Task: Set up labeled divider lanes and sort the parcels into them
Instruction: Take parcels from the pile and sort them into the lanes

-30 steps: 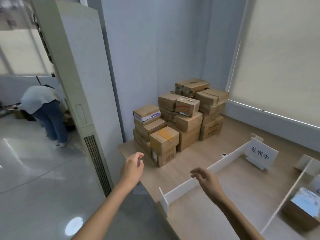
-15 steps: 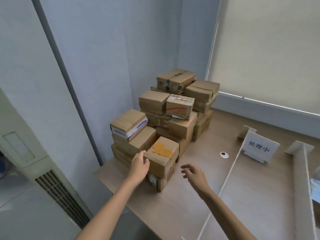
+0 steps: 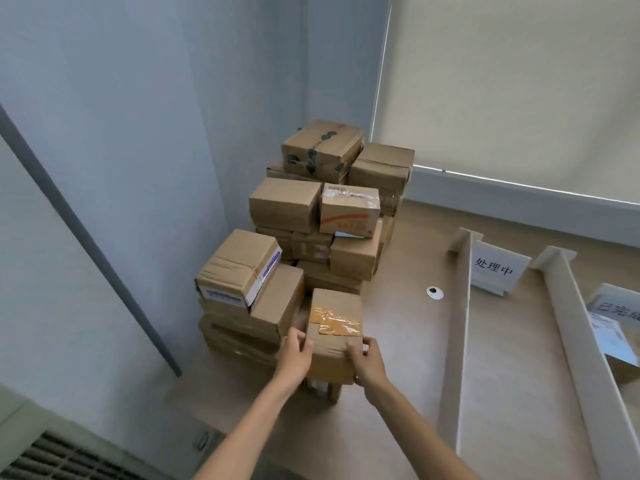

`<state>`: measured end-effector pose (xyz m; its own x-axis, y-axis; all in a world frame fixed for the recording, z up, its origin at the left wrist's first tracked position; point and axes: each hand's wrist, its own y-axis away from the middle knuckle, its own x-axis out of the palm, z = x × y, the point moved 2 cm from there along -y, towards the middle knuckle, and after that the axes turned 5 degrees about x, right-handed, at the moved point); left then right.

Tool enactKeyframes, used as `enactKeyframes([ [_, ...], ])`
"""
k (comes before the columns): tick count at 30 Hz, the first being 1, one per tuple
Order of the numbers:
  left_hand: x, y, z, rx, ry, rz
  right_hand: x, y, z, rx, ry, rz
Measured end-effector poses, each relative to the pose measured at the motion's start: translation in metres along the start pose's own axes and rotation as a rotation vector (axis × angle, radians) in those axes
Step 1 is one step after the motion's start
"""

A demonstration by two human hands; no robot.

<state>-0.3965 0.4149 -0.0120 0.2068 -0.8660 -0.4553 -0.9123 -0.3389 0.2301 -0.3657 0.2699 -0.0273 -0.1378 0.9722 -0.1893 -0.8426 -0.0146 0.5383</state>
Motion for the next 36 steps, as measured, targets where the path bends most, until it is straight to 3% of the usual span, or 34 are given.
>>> enactKeyframes([
  [4, 0.0, 0.012, -0.01, 0.063, 0.13, 0.008, -0.029, 0.013, -0.004, 0.006, -0.185, -0.039],
  [8, -0.003, 0.027, -0.03, 0.112, 0.383, 0.024, -0.081, 0.04, 0.002, -0.111, -0.324, 0.092],
  [14, 0.013, 0.049, -0.069, 0.062, 0.646, 0.621, -0.132, 0.079, 0.017, -0.233, -0.398, 0.211],
  [16, 0.022, 0.059, -0.083, 0.037, 0.764, 0.709, -0.142, 0.09, 0.022, -0.255, -0.327, 0.208],
  [18, 0.031, 0.065, -0.095, 0.045, 0.81, 0.707, -0.149, 0.099, 0.029, -0.299, -0.165, 0.101],
  [20, 0.039, 0.065, -0.106, 0.089, 0.768, 0.667, -0.156, 0.106, 0.037, -0.405, 0.013, -0.114],
  [22, 0.047, 0.067, -0.118, 0.132, 0.702, 0.634, -0.159, 0.117, 0.046, -0.525, 0.042, -0.242],
  [27, 0.068, 0.078, -0.147, 0.322, 0.432, 0.572, -0.155, 0.13, 0.052, -0.536, 0.034, -0.189],
  [30, 0.065, 0.08, -0.164, 0.463, 0.374, 0.55, -0.18, 0.138, 0.05, -0.53, -0.201, -0.207],
  [36, 0.057, 0.081, -0.172, 0.655, 0.287, 0.427, -0.213, 0.146, 0.034, -0.427, -0.585, 0.15],
])
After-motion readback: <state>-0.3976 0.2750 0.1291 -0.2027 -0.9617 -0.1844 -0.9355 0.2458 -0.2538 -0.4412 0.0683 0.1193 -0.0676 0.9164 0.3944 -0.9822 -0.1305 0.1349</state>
